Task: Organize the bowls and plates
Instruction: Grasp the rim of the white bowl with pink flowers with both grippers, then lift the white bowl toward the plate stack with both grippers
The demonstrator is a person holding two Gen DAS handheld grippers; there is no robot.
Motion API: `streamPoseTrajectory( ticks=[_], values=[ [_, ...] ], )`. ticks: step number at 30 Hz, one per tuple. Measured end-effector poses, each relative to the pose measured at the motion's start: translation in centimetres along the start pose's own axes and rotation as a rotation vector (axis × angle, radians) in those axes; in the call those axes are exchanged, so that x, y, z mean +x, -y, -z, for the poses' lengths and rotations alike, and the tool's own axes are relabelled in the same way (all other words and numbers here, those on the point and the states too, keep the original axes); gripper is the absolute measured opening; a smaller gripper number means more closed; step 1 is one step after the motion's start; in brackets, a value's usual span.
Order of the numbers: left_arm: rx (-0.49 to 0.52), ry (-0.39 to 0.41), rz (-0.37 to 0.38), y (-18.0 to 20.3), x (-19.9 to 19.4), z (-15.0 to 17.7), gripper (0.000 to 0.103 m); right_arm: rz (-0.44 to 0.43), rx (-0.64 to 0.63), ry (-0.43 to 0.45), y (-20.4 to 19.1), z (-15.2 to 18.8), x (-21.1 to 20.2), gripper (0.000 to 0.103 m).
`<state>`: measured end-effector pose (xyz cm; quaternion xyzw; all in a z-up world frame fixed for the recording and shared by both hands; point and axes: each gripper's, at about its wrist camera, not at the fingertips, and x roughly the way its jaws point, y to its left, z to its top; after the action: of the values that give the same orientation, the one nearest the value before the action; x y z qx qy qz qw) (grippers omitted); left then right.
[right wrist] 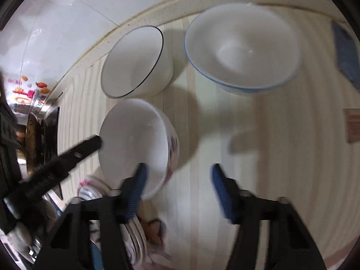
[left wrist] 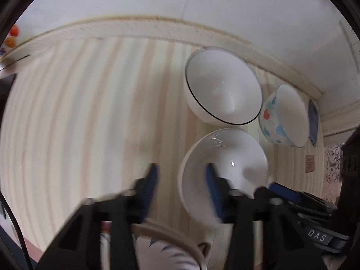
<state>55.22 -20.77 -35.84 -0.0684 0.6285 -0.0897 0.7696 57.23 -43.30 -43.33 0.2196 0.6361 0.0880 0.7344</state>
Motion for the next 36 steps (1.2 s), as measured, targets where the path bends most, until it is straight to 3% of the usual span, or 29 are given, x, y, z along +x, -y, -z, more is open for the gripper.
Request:
streamPoseTrajectory(
  ticks=[1, 2, 5, 12, 18, 28, 36],
  values=[
    [0.016, -0.015, -0.011, 0.3, 0.7, -0.1, 0.020, -0.028, 0.003, -0.012, 0.2, -0.5, 0.9, 0.037],
    [0.033, -0.024, -0.020, 0.7, 1.2, -0.1, 0.018, -0.036, 0.014, -0.017, 0.5, -1.0, 1.5, 0.020],
    [0.076, -0.014, -0.051, 1.8, 1.3, 0.4, 0.017, -0.055, 0.034, -0.023, 0.8, -1.1, 2.3, 0.015],
    [0.115, -0.026, -0.038, 4.0, -0.4, 2.6, 0.017, -0.030, 0.008, -0.026, 0.8, 1.1, 0.6, 0.015],
    [0.172, -0.021, -0.011, 6.5, -2.2, 6.2, 0.017, -0.016, 0.008, -0.005, 1.7, 5.3, -2.5, 0.015],
    [0.241, -0.070, 0.032, 9.8, -1.4, 11.7, 0.017, -0.003, 0.090, 0.007, 6.0, 12.4, -5.1, 0.015],
    [0.253, -0.106, 0.033, 10.9, 0.1, 14.0, 0.017, 0.020, 0.120, 0.004, 8.6, 15.5, -5.4, 0.015]
  ],
)
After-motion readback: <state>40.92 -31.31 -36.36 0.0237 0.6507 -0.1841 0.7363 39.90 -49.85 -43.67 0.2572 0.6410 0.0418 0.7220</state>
